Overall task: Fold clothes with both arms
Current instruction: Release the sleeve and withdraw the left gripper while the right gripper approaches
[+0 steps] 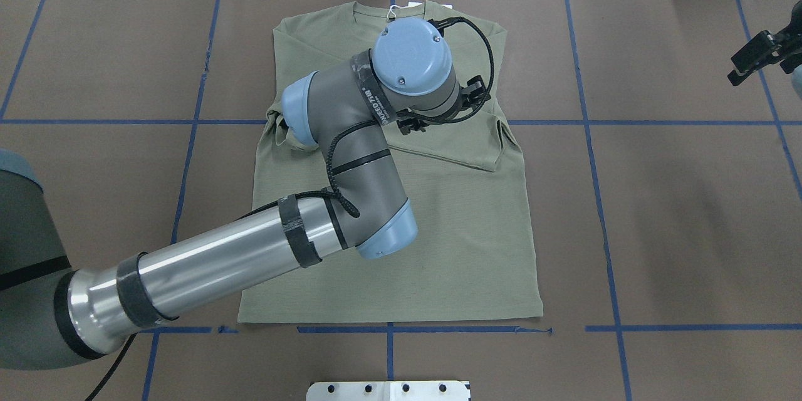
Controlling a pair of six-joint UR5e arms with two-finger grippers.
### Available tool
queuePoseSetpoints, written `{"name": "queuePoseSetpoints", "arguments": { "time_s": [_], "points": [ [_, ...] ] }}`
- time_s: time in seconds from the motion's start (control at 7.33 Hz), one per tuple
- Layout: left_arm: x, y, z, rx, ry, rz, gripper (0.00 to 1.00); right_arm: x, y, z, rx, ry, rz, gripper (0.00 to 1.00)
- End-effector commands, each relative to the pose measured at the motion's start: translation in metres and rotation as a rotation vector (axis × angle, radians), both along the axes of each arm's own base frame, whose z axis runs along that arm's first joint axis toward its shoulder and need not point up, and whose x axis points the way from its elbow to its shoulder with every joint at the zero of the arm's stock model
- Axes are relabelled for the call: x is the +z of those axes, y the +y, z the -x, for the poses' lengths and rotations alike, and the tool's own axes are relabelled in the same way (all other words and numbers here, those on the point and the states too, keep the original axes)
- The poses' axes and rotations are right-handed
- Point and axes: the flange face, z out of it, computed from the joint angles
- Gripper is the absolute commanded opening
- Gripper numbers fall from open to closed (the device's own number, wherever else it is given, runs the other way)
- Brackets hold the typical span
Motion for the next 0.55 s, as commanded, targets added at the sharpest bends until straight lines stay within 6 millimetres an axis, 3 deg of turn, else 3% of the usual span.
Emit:
{"name": "queuePoseSetpoints", "arguments": {
  "time_s": [0.0,0.14,0.27,0.41],
  "points": [
    [0.057,0.035,0.069,0.073,-0.087,-0.096,1.00,-0.020,0.026,0.033,0.012,-0.022,0.000,1.00],
    [0.080,0.044,0.107,0.110,-0.143,-0.152,1.00,-0.033,0.058,0.067,0.046,-0.047,0.017,1.00],
    [0.106,0.056,0.141,0.140,-0.181,-0.200,1.00,-0.046,0.073,0.092,0.117,-0.088,0.022,1.00],
    [0.133,0.072,0.170,0.170,-0.207,-0.239,1.00,-0.042,0.101,0.119,0.135,-0.118,0.045,1.00]
  ]
}}
